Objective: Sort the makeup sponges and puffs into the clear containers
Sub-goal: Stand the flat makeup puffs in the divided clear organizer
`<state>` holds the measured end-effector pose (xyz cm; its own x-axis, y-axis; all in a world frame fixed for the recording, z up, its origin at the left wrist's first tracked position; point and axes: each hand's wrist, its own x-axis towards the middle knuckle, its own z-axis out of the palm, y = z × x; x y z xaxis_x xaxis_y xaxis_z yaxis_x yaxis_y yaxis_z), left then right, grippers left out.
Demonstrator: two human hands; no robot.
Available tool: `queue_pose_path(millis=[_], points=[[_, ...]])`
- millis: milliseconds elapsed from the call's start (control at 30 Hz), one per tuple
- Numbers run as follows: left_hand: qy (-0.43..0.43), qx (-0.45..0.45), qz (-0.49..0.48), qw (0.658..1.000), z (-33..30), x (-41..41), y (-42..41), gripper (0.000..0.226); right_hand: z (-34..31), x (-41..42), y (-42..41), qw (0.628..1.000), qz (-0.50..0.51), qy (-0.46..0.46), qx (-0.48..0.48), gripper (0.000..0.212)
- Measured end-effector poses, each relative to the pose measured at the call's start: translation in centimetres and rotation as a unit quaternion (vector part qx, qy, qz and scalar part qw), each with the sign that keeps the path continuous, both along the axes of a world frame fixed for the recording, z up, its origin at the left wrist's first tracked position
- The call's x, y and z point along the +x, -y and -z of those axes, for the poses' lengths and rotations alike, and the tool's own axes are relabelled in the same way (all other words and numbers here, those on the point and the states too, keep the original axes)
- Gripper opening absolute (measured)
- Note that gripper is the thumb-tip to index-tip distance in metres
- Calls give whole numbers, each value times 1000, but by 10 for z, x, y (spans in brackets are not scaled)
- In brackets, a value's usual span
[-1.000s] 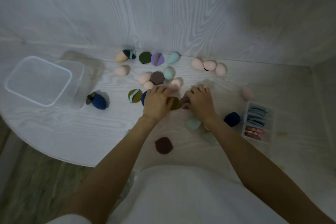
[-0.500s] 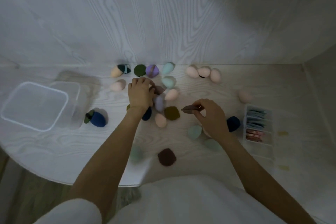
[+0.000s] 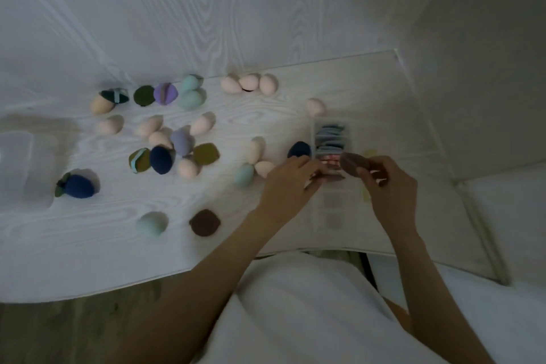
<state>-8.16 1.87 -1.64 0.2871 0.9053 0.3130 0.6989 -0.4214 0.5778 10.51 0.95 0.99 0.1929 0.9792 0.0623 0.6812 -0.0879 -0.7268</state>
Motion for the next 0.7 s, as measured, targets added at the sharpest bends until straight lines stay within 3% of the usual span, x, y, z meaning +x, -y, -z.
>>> queue_pose_path(millis=[133, 367, 533, 700], points=[[-67, 5, 10, 998, 8, 39, -2, 22, 2, 28, 8, 1000, 19, -14, -10, 11], [-204, -8, 5, 979, 20, 45, 0, 34, 13, 41, 2, 998, -54, 19, -5, 12], [-197, 28, 22, 980, 29, 34, 10, 17, 29, 33, -7, 988, -128, 79, 28, 12], [-160, 38, 23, 986, 30, 34, 13, 25, 42, 19, -14, 956, -199, 200, 81, 11]])
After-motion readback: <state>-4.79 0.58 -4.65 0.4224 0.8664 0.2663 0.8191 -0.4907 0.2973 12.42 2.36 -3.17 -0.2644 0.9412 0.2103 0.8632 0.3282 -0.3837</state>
